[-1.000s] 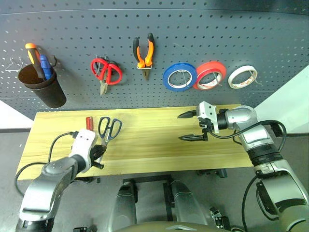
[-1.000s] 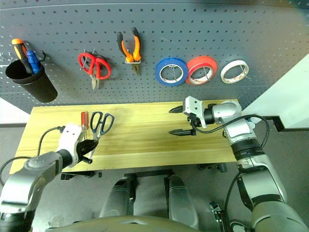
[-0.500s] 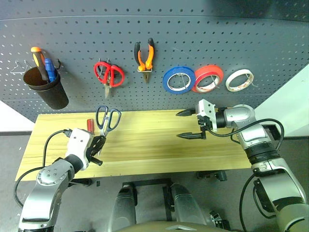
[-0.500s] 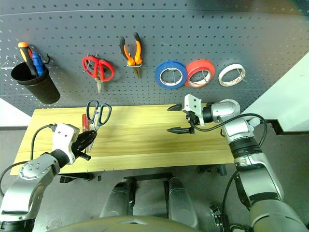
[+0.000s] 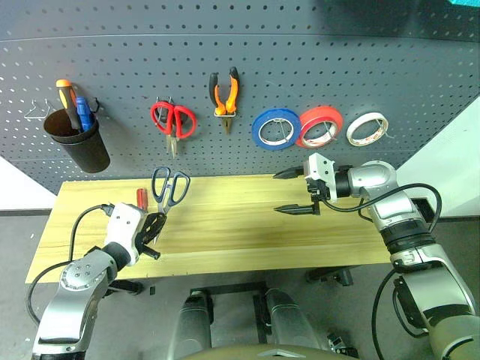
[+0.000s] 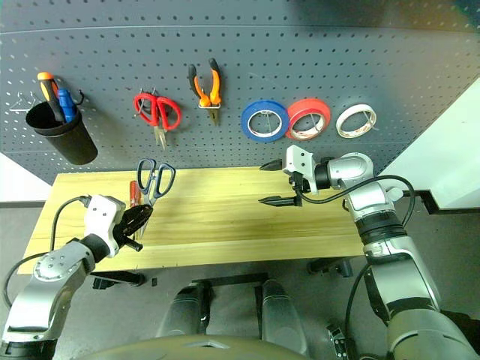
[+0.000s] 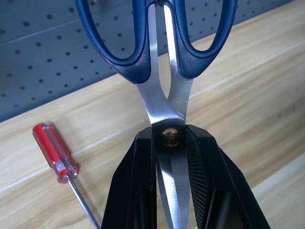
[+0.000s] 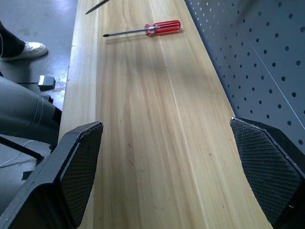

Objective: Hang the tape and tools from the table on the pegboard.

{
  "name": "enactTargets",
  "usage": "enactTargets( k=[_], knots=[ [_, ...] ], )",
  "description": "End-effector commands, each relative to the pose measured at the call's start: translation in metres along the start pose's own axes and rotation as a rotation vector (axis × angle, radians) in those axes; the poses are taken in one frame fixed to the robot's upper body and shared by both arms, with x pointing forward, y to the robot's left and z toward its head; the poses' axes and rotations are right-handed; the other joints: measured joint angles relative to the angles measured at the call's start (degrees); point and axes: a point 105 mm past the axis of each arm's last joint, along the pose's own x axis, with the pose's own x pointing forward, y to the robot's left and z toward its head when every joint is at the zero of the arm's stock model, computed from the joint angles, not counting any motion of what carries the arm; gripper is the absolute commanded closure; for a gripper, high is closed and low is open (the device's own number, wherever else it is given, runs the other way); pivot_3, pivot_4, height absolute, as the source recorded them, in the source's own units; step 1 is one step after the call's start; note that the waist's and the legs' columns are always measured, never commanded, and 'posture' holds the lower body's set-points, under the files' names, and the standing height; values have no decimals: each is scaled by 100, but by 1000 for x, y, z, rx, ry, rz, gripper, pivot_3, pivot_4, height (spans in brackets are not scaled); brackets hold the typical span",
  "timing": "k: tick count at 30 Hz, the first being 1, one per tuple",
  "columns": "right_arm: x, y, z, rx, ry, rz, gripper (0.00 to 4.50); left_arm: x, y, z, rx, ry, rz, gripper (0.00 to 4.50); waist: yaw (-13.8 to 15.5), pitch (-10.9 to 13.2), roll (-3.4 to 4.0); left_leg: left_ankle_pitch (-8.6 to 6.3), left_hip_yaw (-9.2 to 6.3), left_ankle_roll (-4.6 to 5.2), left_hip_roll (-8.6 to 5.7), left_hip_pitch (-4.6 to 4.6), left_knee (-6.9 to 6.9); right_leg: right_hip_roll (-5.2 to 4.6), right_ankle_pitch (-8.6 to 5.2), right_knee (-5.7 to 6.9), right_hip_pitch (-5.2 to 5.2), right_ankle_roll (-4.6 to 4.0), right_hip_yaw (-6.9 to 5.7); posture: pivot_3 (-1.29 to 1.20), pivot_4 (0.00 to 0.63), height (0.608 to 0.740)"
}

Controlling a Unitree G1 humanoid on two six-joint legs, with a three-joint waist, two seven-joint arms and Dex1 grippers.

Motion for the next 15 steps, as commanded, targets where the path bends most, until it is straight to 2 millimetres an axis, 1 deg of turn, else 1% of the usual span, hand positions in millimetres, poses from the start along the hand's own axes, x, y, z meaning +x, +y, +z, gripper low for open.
enactTargets(
  k=[1, 6, 8, 10, 13, 15],
  knots=[
    [-4, -6, 10, -36, -27, -19, 0, -6, 1, 16, 57, -108, -9, 3979, 6, -3, 1, 0, 0, 0, 0, 0, 0, 0, 0, 0, 0, 0, 0, 146, 113, 740],
    [-3, -6, 12, -39, -38, -22, 0, -13, -3, 31, 170, -268, -17, 3979, 12, -50, 2, 0, 3, 0, 1, 0, 0, -2, 0, 1, 1, -1, 1, 148, 106, 740],
    [-3, -7, 17, -37, -66, -22, 0, -15, 2, 39, 167, -346, 35, 3979, 18, -93, 9, 0, 4, 0, 1, 0, 1, -2, 0, 0, 1, -1, 1, 150, 99, 740],
    [-6, -8, 26, -25, -107, -17, 0, -17, 4, 46, 190, -413, 64, 3979, 28, -117, 10, 0, 5, 0, 1, 1, 1, -1, 0, 1, 2, -1, 1, 150, 97, 740],
    [-13, -14, 46, 26, -204, -28, 0, -20, 6, 55, 222, -500, 105, 3979, 37, -137, 15, 1, 5, 1, 1, 7, 8, 0, 4, 6, 8, -4, 2, 154, 90, 740],
    [-19, -13, 58, 36, -246, -18, 0, -21, 7, 58, 242, -536, 125, 3979, 40, -157, 25, 1, 6, 1, 1, 8, 12, 0, 9, 6, 11, 0, 4, 153, 87, 740]
  ],
)
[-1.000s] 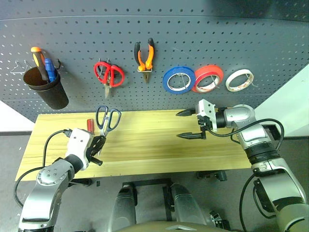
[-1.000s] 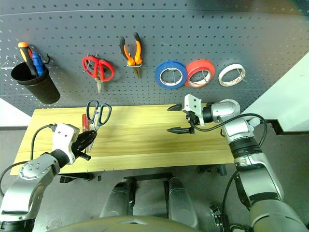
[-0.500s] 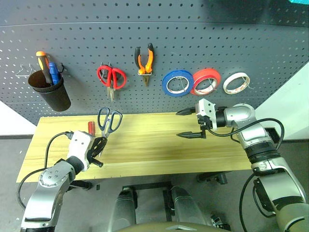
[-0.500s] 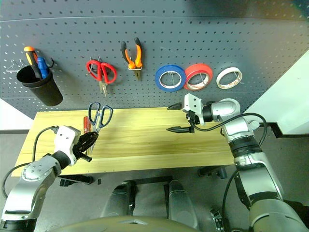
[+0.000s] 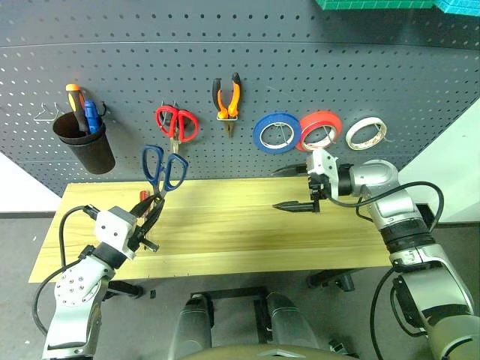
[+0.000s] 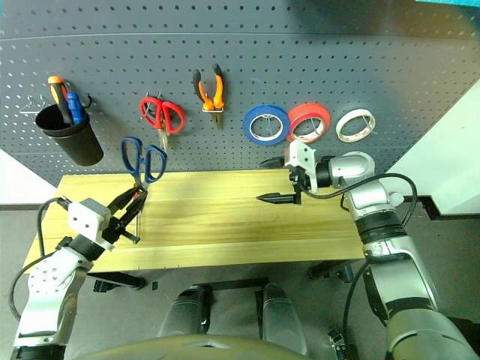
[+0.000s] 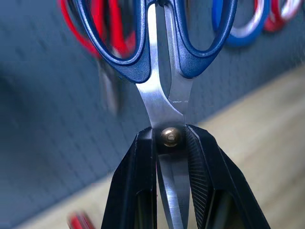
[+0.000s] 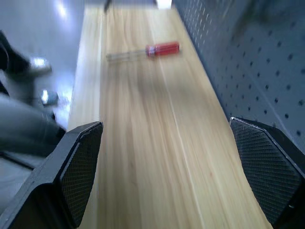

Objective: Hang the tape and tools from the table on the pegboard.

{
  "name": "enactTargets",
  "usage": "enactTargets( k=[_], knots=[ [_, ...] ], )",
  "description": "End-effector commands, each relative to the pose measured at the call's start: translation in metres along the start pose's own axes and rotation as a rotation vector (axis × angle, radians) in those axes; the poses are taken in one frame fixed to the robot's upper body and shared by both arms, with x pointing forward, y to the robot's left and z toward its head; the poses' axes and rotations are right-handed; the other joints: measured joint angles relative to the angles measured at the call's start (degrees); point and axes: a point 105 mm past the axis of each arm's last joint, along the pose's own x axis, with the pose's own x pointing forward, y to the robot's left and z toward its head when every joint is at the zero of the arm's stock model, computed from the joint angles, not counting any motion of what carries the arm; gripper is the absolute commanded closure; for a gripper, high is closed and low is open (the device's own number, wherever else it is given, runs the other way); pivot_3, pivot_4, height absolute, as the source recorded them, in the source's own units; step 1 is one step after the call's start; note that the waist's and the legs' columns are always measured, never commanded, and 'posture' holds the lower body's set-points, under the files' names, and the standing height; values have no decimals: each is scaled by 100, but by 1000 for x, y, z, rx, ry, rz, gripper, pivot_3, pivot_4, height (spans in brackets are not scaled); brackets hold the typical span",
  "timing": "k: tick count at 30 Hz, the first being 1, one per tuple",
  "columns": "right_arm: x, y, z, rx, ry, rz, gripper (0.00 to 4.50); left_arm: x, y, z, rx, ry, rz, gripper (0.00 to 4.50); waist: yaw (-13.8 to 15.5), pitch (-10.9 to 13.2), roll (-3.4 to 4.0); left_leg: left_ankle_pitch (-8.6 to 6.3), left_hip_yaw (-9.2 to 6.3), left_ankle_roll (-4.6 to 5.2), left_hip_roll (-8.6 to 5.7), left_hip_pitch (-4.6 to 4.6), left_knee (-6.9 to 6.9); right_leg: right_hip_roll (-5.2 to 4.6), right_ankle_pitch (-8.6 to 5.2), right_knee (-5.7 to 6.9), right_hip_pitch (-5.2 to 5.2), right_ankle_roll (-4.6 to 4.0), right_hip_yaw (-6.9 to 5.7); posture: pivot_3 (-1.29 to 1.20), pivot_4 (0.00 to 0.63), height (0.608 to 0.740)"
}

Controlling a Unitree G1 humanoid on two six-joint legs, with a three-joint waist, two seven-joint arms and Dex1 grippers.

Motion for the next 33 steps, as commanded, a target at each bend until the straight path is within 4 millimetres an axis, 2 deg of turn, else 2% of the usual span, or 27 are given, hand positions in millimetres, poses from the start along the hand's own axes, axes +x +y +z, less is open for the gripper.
enactTargets(
  k=[1, 8, 12, 18, 25, 33],
  knots=[
    [-10, -3, 44, -49, -120, 8, 0, -1, 9, 14, 72, -92, 53, 3979, -1, -22, 5, 0, 2, 0, 0, 1, 0, 0, 1, 0, 0, 1, 1, 152, 86, 740],
    [-17, 3, 77, -37, -210, -4, 0, 5, 14, 15, 71, -151, 115, 3979, 95, -150, 20, 0, 3, 0, 6, 7, -3, 9, 2, 1, -1, 1, 1, 145, 75, 740],
    [-22, 5, 91, -37, -238, -14, 0, 16, 18, 15, 65, -173, 134, 3979, 114, -202, 30, 0, 4, 0, 6, 10, 4, 8, 7, -2, 8, -5, 0, 137, 67, 740],
    [-26, 6, 95, -47, -232, -28, 0, 35, 16, 21, 20, -198, 145, 3979, 92, -293, 33, 0, 7, 0, 6, 17, 2, 9, 9, -4, 12, -4, 1, 124, 66, 740],
    [-29, 3, 91, -37, -209, -65, 0, 58, 13, 7, -33, -86, 182, 3979, 92, -316, 41, 0, 6, 0, 7, 28, 3, 15, 9, 4, 18, -3, 3, 102, 65, 740],
    [-31, 2, 86, -26, -199, -94, 0, 88, 5, 5, -21, -76, 159, 3979, 91, -319, 41, 0, 5, 1, 6, 41, 5, 16, 10, 1, 34, -2, 4, 83, 63, 740]
  ],
)
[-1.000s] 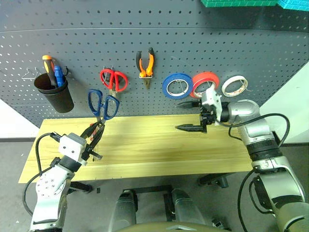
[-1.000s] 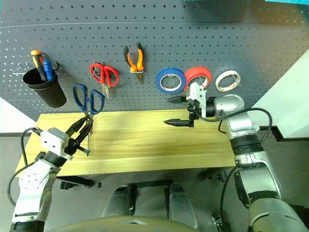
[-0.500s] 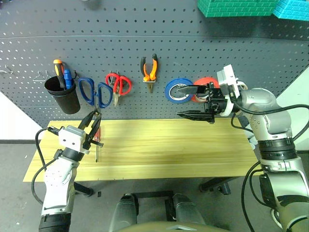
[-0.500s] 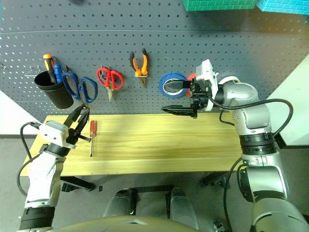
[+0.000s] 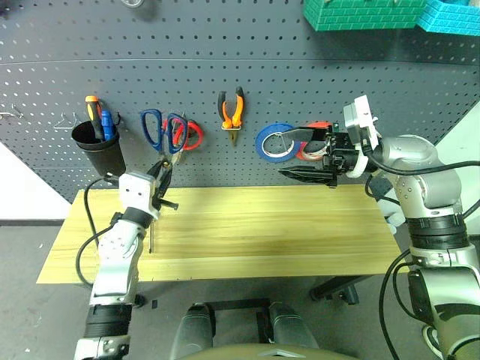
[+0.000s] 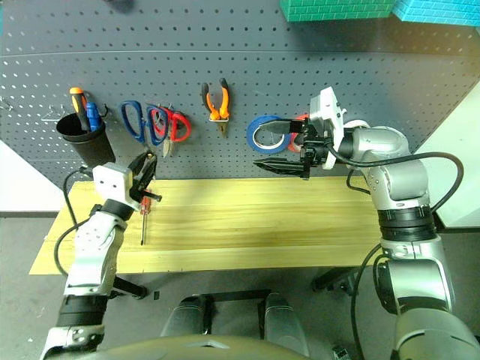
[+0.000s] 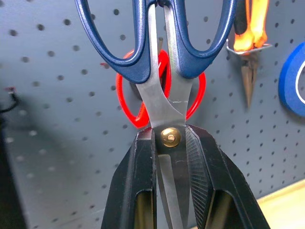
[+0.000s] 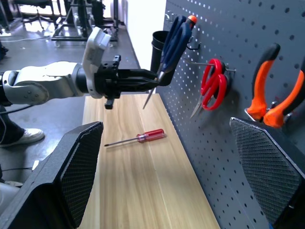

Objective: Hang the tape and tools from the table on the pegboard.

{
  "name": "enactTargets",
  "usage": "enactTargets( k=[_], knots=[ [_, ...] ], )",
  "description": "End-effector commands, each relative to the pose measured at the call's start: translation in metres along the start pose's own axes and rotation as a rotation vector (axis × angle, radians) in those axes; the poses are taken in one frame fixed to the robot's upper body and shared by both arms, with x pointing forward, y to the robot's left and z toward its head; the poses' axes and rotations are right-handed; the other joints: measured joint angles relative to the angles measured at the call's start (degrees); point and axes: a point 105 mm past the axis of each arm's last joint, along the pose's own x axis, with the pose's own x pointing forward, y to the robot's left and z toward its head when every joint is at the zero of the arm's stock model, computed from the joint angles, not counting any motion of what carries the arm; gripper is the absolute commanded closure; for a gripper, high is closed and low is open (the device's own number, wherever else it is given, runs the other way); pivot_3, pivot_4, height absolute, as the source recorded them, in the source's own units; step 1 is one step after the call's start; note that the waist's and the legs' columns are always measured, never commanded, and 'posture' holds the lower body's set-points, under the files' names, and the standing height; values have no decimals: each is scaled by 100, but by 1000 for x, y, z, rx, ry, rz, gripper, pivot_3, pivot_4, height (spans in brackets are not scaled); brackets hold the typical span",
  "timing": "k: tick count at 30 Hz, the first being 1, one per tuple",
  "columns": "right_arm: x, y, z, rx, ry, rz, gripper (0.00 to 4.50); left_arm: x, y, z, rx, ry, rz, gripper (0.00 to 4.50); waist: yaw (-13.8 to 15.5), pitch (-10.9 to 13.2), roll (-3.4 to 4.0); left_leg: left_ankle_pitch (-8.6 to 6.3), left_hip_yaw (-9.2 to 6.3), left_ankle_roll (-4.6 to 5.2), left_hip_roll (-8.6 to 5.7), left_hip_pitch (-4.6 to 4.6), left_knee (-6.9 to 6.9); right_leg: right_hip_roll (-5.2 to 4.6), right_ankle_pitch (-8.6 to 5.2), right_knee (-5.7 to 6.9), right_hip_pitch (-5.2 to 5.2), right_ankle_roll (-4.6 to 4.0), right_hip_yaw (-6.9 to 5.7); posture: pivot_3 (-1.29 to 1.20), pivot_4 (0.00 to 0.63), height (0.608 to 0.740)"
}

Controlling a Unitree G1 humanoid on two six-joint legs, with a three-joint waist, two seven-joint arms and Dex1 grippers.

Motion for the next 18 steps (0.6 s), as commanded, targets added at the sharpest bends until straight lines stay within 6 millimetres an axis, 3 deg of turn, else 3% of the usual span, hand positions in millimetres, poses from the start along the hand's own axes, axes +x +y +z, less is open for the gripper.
enactTargets(
  k=[1, 10, 18],
  knots=[
    [-5, 1, 11, -52, -14, -17, 0, 13, -3, 6, 33, -26, -5, 3979, -2, -1, 1, 0, 0, 0, 0, 3, -1, 0, 0, -1, 2, 0, 0, 81, 64, 740],
    [-10, 1, 9, -65, 11, -30, 0, 13, -16, 1, 22, 6, -32, 3979, -46, -1, 1, 0, 0, 0, 0, 15, -2, 2, 0, 1, 10, 0, 3, 59, 70, 740],
    [-10, 2, 4, -79, 38, -36, 0, 28, -5, -8, -5, 78, 53, 3979, -47, -1, 1, 0, 0, 0, 0, 21, -1, 2, -1, 1, 17, 1, 3, 53, 67, 740]
  ],
)
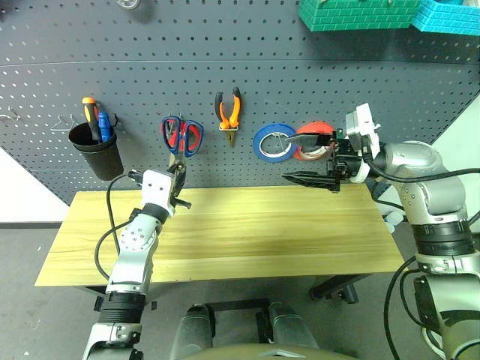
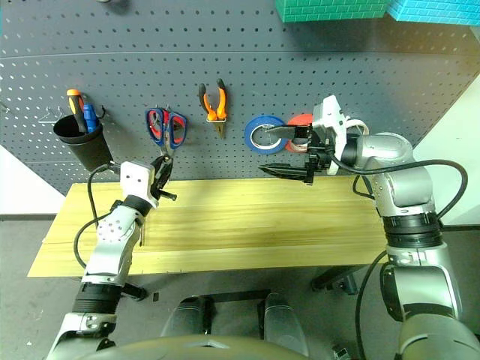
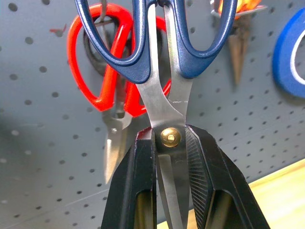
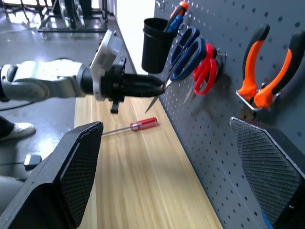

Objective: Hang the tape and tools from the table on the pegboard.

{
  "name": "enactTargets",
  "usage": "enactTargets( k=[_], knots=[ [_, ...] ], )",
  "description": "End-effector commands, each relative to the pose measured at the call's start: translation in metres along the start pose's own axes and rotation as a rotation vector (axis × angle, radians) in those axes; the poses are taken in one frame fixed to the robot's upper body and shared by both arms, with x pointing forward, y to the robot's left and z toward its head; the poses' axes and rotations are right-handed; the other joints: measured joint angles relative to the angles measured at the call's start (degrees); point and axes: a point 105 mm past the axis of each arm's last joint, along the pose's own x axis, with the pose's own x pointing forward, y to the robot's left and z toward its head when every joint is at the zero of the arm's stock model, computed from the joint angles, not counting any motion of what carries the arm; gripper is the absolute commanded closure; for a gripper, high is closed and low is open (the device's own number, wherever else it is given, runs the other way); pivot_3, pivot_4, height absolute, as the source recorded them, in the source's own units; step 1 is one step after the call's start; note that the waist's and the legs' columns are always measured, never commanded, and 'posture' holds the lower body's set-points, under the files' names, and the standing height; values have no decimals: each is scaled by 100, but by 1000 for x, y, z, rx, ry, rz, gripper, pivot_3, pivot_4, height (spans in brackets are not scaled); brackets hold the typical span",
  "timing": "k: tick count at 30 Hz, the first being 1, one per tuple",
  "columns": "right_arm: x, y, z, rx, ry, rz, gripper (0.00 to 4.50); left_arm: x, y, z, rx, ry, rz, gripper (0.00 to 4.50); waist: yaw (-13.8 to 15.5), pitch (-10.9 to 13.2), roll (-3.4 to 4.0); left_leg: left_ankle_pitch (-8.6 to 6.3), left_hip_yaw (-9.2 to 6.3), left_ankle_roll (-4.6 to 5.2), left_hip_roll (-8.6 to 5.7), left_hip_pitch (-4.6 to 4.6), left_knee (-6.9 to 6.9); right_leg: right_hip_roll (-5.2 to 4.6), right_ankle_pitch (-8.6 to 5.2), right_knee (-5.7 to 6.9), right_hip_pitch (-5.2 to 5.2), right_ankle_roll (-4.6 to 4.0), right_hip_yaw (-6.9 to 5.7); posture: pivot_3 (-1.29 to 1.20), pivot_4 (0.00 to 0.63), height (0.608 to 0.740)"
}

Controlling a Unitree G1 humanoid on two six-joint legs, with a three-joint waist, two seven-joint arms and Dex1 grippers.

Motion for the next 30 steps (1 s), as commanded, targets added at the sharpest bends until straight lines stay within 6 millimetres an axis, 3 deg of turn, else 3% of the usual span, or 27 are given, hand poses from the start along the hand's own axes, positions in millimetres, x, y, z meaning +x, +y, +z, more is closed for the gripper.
enactTargets(
  k=[1, 6, 14, 18, 23, 30],
  knots=[
    [-2, -1, 14, -68, -14, -10, 0, 12, 8, 12, 11, -28, 36, 3979, -3, 0, -1, 0, 0, 0, 0, 2, 0, 0, 0, 0, 2, 0, 0, 53, 67, 740],
    [-1, -3, 13, -83, -10, -22, 0, 20, 11, 8, 10, 14, 52, 3979, -44, 0, -1, 0, 0, 0, 0, 13, -3, 0, -1, -3, 12, 1, 0, 53, 67, 740],
    [-3, -1, 7, -92, 7, -33, 0, 11, 4, 12, -19, 2, 60, 1416, -107, 0, -1, 0, -1, 0, 0, 15, -4, 0, -1, -3, 15, 2, 0, 45, 71, 740],
    [-8, -3, 15, -70, -27, -45, 0, 5, 10, 29, -17, -84, 75, 85, -110, 0, -1, 0, -1, 0, 0, 17, -5, 0, -1, -2, 15, 1, 1, 49, 72, 740],
    [-12, -4, 22, -30, -56, -36, 0, -10, 18, 45, 36, -176, 55, 38, -106, 0, 0, 0, 0, 0, 0, 17, -6, -1, -2, -4, 16, 0, 1, 58, 74, 740],
    [-7, 0, 21, -9, -73, -4, 0, -50, 49, 36, 87, -140, 159, 38, -119, 0, 0, -1, 1, 0, 1, 24, -12, -1, -2, -6, 16, 0, 4, 90, 76, 740]
  ],
)
